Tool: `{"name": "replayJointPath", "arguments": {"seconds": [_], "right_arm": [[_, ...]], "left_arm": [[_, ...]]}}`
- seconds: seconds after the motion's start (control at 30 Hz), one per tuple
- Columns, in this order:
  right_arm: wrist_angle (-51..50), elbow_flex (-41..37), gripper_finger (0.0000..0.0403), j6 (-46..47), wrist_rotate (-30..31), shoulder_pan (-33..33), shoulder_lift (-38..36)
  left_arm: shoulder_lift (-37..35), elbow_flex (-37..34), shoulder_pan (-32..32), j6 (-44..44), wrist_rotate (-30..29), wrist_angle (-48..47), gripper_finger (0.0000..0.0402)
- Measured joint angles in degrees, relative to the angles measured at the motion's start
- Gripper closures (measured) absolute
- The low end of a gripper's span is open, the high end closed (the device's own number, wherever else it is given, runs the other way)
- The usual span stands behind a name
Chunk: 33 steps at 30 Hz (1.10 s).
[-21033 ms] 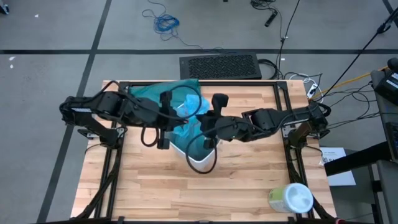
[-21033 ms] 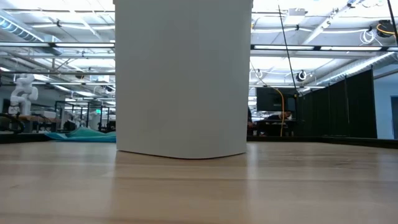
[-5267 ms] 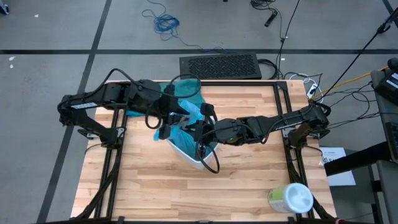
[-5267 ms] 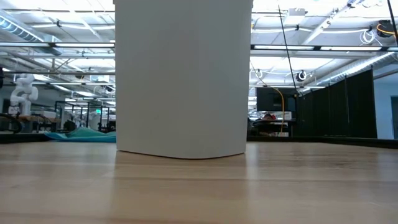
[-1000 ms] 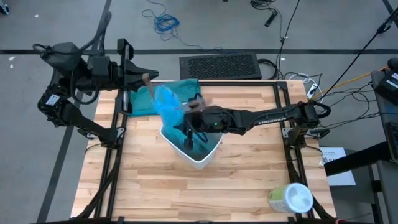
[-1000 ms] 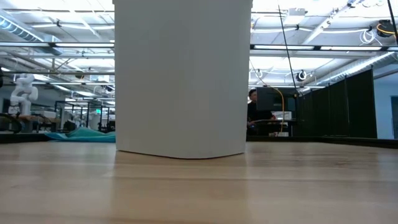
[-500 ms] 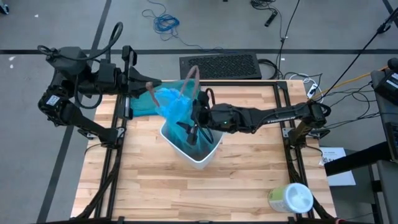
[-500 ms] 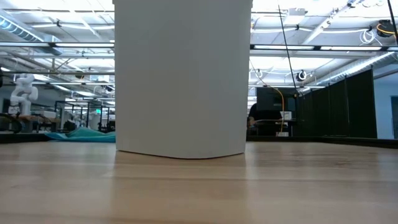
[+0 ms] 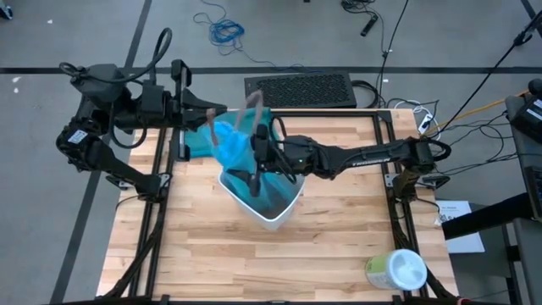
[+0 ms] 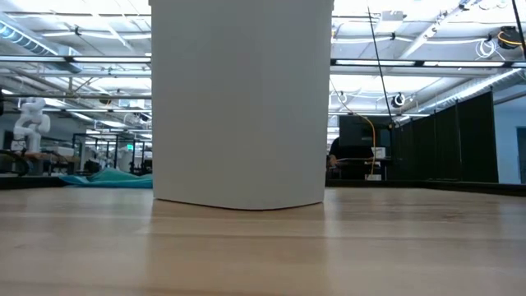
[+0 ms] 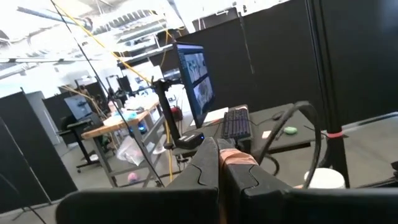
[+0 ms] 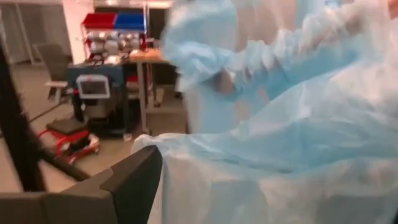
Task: Place trash/remove bag and relplace
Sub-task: Remove the blue trash bag from the bin
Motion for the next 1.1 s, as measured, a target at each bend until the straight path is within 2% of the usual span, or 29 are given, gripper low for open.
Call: {"name": "replayJointPath", "arguments": {"seconds": [0.37,0.5,0.63,0.8,0.83,1.0,1.1], "right_arm": [[13.1,0.0,0.0097,1.9,-2.8,-1.1,5.3],[13.7,0.0,0.012,1.8,-2.8,-1.1,5.8],[15.5,0.0,0.0191,0.6,-2.9,-1.0,5.7],[16.2,0.0,0.036,-1.9,-2.9,-1.0,5.6],[15.8,0.0,0.0381,-2.7,-2.9,-1.0,5.6],[11.9,0.0,0.04,-4.1,-2.7,-0.3,4.9],[8.5,0.0,0.0402,-6.1,-0.2,0.5,3.4]], "left_arm": [[4.2,0.0,0.0,1.4,-0.1,5.1,0.0402],[5.7,0.0,0.0,1.4,0.0,7.5,0.0402],[6.6,0.0,0.0,1.4,0.5,9.7,0.0402],[6.7,0.0,0.0,1.0,5.3,12.6,0.0402],[6.7,0.0,0.0,1.0,6.0,12.7,0.0402],[6.1,0.0,0.0,-0.2,6.3,10.7,0.0401],[4.9,0.0,0.0,-0.5,6.3,7.9,0.0391]]}}
